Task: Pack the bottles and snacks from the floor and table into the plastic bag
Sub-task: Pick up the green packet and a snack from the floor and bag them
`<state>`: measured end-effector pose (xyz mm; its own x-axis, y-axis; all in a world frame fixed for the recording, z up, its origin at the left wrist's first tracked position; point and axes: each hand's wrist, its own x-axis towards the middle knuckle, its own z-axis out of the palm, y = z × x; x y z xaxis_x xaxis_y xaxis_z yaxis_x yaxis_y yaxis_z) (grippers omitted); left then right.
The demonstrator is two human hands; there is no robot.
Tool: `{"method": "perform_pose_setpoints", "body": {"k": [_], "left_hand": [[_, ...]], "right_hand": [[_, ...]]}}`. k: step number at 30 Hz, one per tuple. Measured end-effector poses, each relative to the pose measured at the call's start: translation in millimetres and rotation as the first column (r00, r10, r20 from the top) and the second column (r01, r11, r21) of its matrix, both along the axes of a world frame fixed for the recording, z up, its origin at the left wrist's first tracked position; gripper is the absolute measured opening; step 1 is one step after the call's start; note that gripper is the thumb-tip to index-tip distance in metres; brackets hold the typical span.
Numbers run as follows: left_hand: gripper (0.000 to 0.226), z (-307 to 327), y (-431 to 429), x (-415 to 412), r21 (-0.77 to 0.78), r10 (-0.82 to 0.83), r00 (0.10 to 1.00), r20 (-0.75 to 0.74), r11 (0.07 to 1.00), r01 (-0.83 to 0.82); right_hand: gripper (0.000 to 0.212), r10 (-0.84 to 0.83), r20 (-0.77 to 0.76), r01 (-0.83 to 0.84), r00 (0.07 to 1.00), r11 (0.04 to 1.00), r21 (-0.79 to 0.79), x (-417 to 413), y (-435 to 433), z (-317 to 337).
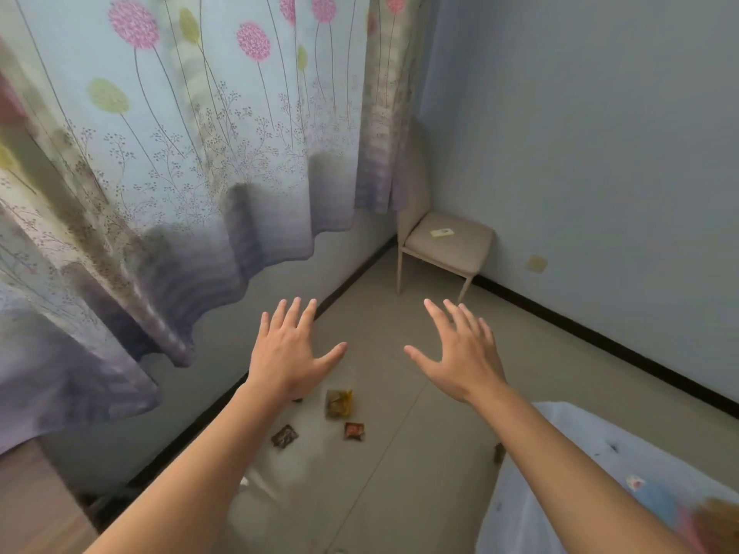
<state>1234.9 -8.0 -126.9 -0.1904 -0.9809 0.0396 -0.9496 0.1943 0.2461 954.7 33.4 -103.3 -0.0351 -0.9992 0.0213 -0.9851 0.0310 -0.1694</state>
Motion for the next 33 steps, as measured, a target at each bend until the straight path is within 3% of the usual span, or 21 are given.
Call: {"method": "perform_pose_setpoints", "body": {"k": [7,16,25,33], "left_hand": [[0.098,-10,-68,10,0.033,0.117,0.993,0.006,0.993,-0.117],[0.093,-36,-128,2,0.048,0.316,0.949,-0.001,0.948,-0.316],[0.095,-66,-161,-34,0.102,0.648,0.761,-0.01,0.758,-0.644],[0.094,-105,-176,-36,0.112,0.764,0.645,0.003,0.64,-0.76]], "right_hand": [[0.097,0.066,0.024,-0.066,0.998,0.997,0.037,-1,-95,-22],[0.095,0.28,0.046,-0.283,0.959,0.956,0.073,3,-220,-67],[0.095,0.572,0.099,-0.581,0.814,0.806,0.117,1,-342,-88],[0.092,0.614,0.173,-0.637,0.77,0.754,0.159,3,-391,-136]]}}
